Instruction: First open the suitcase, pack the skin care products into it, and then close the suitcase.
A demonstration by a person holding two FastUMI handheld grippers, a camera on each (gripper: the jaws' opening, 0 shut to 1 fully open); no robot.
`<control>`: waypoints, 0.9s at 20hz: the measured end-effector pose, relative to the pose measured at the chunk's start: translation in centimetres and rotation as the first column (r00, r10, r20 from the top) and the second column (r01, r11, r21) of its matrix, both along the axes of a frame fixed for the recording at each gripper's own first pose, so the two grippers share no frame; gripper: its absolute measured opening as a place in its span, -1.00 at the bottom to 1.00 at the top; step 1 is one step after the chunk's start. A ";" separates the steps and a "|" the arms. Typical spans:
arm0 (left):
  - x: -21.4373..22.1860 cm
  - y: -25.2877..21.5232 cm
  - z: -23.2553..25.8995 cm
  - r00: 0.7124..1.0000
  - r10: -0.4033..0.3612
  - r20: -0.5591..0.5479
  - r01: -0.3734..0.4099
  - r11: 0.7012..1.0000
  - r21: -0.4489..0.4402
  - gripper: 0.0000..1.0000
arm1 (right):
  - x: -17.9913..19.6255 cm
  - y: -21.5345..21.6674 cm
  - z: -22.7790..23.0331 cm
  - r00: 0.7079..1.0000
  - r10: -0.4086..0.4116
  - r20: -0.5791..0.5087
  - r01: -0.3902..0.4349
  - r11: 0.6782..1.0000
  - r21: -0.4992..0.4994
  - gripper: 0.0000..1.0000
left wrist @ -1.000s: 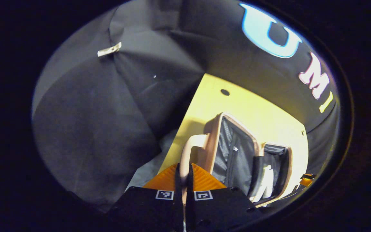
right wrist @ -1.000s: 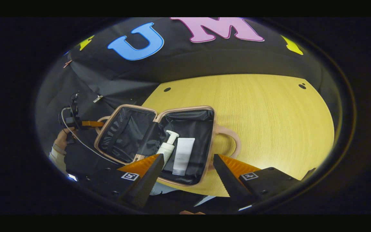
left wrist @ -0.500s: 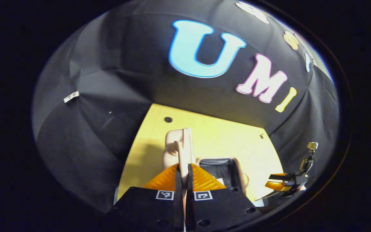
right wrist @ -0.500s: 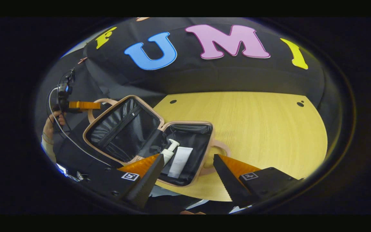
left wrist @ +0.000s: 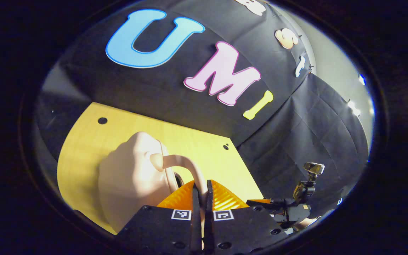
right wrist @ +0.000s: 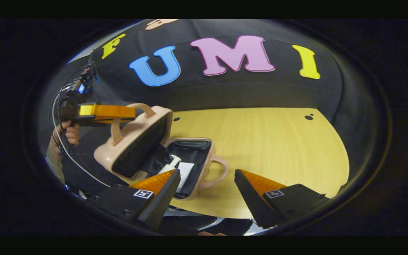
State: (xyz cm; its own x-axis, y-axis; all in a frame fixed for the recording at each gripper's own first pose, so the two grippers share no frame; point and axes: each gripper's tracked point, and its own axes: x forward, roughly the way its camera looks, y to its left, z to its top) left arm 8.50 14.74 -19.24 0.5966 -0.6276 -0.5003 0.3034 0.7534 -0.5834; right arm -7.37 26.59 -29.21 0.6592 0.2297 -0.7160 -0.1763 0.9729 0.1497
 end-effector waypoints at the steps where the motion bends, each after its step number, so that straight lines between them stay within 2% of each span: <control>1: -0.1 -2.3 -1.5 1.000 -0.027 0.007 0.027 0.999 0.019 -0.84 | -0.4 -1.0 0.4 1.000 -0.027 0.006 0.027 1.000 -0.002 0.94; 4: -1.3 -9.5 -8.7 0.990 -0.133 -0.048 0.136 0.988 0.079 -0.84 | -1.9 -4.0 1.3 0.994 -0.109 0.014 0.109 0.994 -0.016 0.95; 7: -3.1 -13.4 -16.6 0.972 -0.170 -0.160 0.198 0.964 0.178 -0.83 | -3.8 -7.0 2.6 0.984 -0.177 0.025 0.178 0.983 -0.041 0.95; 9: -3.4 -13.8 -18.4 0.971 -0.186 -0.151 0.222 0.938 0.267 -0.83 | -4.5 -8.7 3.1 0.975 -0.221 0.034 0.222 0.973 -0.065 0.95; 12: -3.6 -13.1 -18.0 0.966 -0.184 -0.183 0.237 0.911 0.338 -0.79 | -5.8 -10.3 3.6 0.962 -0.269 0.046 0.271 0.961 -0.059 0.95; 15: -3.0 -13.1 -17.9 0.975 -0.160 -0.157 0.209 0.899 0.384 -0.55 | -6.2 -10.8 3.9 0.962 -0.265 0.063 0.268 0.963 -0.040 0.95; 16: -2.5 -12.9 -17.7 0.980 -0.147 -0.131 0.188 0.893 0.409 -0.36 | -6.3 -10.7 3.9 0.968 -0.244 0.063 0.247 0.968 -0.036 0.95; 17: -2.0 -12.6 -17.0 0.988 -0.128 -0.087 0.153 0.882 0.445 -0.05 | -6.1 -11.1 4.0 0.973 -0.220 0.068 0.223 0.974 -0.042 0.95; 18: -1.5 -12.2 -16.1 0.994 -0.103 -0.041 0.110 0.869 0.483 -0.02 | -6.0 -11.8 4.0 0.978 -0.196 0.074 0.200 0.978 -0.054 0.95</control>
